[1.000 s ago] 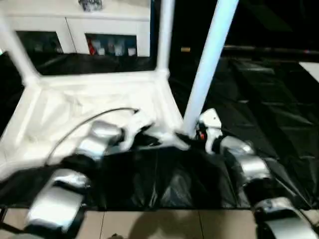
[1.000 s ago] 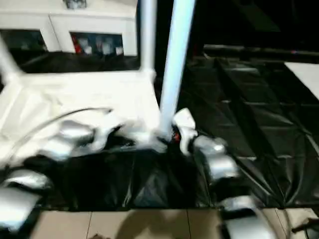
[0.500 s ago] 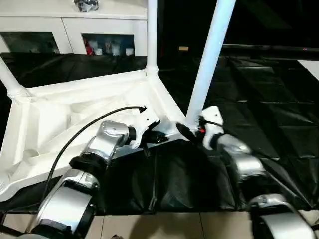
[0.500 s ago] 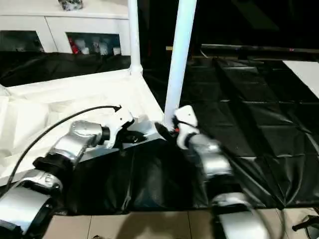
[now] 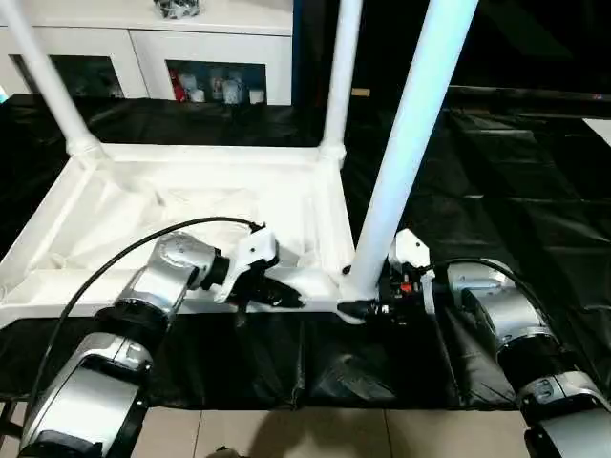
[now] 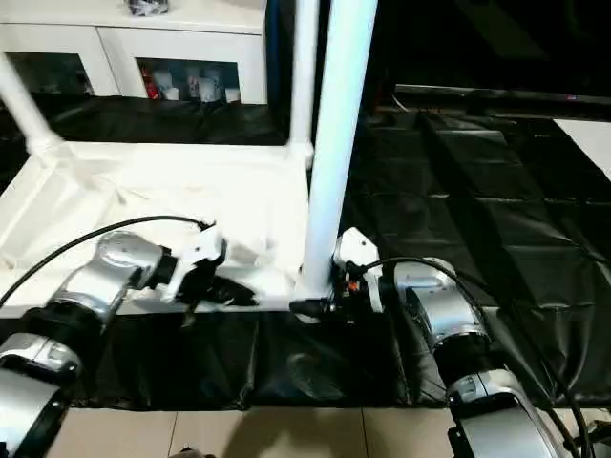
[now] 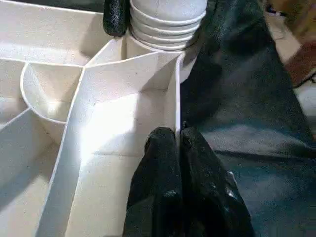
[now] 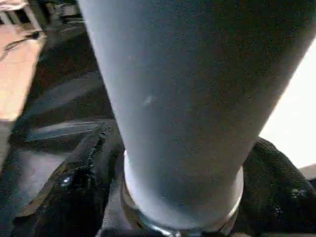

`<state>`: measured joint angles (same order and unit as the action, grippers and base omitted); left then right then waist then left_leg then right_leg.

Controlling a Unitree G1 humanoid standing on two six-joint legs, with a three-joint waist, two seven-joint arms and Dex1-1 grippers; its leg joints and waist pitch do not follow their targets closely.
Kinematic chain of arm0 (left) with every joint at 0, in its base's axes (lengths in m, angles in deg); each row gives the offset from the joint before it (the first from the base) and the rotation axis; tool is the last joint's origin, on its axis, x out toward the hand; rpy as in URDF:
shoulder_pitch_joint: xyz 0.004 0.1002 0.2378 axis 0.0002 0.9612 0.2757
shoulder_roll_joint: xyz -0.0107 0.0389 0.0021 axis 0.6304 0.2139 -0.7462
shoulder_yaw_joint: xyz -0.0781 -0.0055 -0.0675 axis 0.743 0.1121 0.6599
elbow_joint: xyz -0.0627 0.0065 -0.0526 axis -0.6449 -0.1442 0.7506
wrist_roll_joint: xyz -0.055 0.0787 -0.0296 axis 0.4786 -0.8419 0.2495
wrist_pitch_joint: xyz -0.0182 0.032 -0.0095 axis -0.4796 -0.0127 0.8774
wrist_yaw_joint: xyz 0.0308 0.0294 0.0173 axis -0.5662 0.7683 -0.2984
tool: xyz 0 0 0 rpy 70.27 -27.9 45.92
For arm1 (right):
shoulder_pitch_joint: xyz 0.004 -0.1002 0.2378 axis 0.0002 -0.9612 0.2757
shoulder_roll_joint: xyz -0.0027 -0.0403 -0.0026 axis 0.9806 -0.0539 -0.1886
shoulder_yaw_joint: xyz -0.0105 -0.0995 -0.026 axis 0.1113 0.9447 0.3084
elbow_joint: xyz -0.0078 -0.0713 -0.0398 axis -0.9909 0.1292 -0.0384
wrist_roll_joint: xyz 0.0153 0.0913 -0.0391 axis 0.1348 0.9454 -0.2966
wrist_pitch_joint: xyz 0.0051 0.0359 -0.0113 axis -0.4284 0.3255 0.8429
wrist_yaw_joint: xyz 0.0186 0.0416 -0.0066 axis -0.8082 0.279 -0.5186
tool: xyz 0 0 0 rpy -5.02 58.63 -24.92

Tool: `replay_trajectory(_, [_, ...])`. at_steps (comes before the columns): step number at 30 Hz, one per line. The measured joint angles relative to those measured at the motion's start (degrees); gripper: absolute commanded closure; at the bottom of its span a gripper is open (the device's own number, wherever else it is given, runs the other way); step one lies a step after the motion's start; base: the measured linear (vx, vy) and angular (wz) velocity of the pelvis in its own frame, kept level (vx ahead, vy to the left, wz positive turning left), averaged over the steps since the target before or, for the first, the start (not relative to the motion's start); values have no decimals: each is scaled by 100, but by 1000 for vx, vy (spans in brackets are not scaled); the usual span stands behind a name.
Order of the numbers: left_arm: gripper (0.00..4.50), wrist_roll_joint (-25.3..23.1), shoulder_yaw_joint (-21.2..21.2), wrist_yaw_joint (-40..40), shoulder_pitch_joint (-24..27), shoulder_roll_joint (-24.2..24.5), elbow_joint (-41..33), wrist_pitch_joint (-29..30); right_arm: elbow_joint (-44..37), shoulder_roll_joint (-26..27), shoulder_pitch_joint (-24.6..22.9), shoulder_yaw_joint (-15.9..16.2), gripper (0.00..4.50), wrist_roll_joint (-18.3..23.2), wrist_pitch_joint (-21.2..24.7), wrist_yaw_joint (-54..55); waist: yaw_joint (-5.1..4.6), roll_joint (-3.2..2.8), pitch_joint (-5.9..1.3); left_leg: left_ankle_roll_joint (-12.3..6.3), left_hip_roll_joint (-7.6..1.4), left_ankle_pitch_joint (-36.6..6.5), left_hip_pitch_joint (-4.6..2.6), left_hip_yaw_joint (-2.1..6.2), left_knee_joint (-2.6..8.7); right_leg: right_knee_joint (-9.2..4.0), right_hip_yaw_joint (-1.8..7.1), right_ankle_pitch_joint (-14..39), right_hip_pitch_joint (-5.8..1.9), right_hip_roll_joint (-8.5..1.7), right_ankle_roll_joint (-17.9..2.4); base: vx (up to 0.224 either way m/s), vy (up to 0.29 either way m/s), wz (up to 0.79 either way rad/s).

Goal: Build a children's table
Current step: Rotate leg to tighten

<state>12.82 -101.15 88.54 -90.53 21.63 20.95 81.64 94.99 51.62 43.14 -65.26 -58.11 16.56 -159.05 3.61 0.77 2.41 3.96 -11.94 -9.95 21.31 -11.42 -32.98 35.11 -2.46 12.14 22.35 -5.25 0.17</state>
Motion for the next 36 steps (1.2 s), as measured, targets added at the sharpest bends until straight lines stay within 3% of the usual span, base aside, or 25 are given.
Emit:
replay_trajectory(5, [450,38,-38,117,1,37,1,-50,43,-10,48,64,163,4,1,-134,9,2,-1,0,-1,0,4,0,0,-3,-2,1,1,0,-1,0,0,0])
replay_trajectory(11, [450,32,-31,41,4,27,7,-22,-21,109,-25,-49,180,34,208,-53,14,4,-2,0,-1,0,2,0,0,0,-2,1,0,0,-1,0,0,0])
replay_trajectory(15, [450,-95,105,-814,-104,-227,174,137,-78,312,-144,-370,181,-10,371,1114,-1,12,-1,3,2,0,-19,-1,0,8,2,-7,-12,-3,-12,0,0,0])
replay_trajectory(21, [450,-387,289,-2471,-273,-933,319,652,279,1188,-39,-1063,183,-223,415,4049,-124,7,-9,4,12,0,-35,-1,2,-11,19,-6,-22,-4,-1,0,0,0])
replay_trajectory(24, [450,-475,294,-2854,-279,-1144,277,792,325,1396,10,-1234,183,-235,503,4725,-163,0,-23,4,14,0,-40,1,4,-13,19,-10,-33,-4,-6,0,0,0])
replay_trajectory(25, [450,-487,295,-2890,-277,-1158,260,812,325,1416,10,-1248,113,-236,501,4783,-161,1,-24,4,14,0,-41,3,6,-12,17,-10,-34,-4,-6,0,0,0])
replay_trajectory(28, [450,-516,291,-2976,-277,-1206,239,813,322,1462,2,-1246,107,-406,378,4890,-152,-4,-25,4,14,0,-37,4,8,-14,15,-10,-33,-4,-6,0,0,0])
replay_trajectory(31, [450,-517,291,-2955,-275,-1192,213,810,332,1448,-10,-1245,66,-438,269,4819,-153,-5,-23,4,15,0,-30,3,8,-17,16,-10,-30,-4,-6,0,0,0])
replay_trajectory(36, [450,-483,270,-2438,-177,-929,74,541,302,845,-40,-916,29,-374,88,3330,-159,-10,-17,3,10,0,-20,3,24,-18,6,-5,-14,-2,3,0,0,0])
